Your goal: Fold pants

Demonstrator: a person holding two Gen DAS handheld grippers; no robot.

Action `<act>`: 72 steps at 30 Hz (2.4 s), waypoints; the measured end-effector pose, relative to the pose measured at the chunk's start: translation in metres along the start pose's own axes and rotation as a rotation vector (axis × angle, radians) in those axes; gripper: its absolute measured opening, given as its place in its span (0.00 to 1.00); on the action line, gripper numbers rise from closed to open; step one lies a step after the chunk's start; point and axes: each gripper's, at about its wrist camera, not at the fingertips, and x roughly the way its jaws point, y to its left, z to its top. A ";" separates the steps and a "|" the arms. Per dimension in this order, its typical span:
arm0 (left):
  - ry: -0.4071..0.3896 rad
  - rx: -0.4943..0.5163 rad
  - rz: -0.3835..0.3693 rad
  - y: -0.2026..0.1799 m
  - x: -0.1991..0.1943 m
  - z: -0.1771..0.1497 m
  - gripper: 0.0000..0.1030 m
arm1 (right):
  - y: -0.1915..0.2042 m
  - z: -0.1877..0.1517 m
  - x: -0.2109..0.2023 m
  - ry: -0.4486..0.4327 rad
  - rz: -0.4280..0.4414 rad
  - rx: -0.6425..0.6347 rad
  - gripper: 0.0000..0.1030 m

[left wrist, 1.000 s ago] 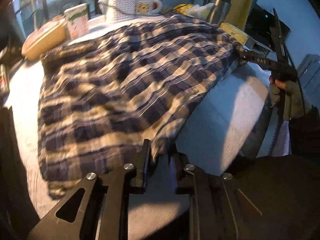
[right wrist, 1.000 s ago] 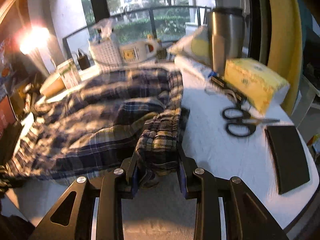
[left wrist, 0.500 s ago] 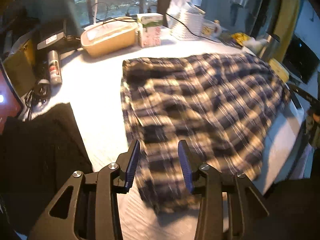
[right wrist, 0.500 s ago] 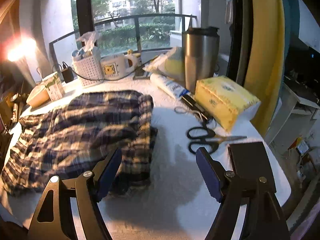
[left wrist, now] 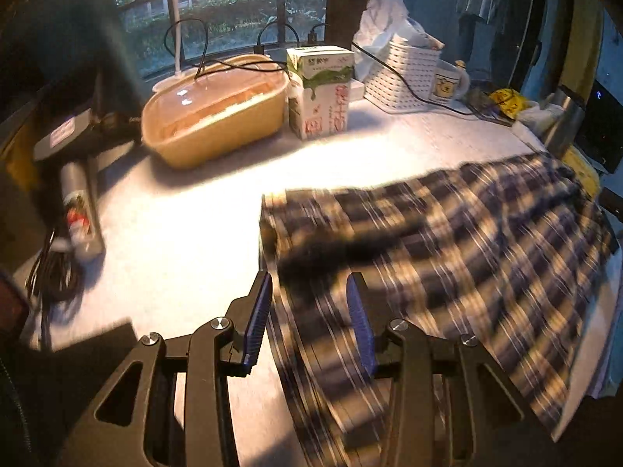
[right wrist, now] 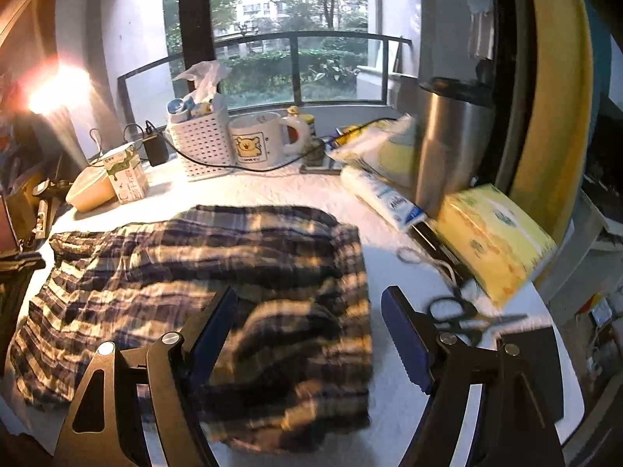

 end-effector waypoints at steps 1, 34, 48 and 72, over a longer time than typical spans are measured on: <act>0.005 -0.001 0.000 0.003 0.007 0.005 0.38 | 0.002 0.003 0.002 -0.001 0.000 -0.006 0.76; -0.062 -0.028 -0.069 0.004 -0.014 0.019 0.27 | 0.066 0.031 0.054 0.049 0.109 -0.136 0.37; 0.046 0.043 -0.056 -0.031 0.017 -0.031 0.28 | 0.092 0.035 0.123 0.200 0.046 -0.123 0.26; 0.043 -0.036 -0.176 -0.049 -0.030 -0.072 0.28 | 0.134 -0.017 0.056 0.178 0.142 -0.221 0.26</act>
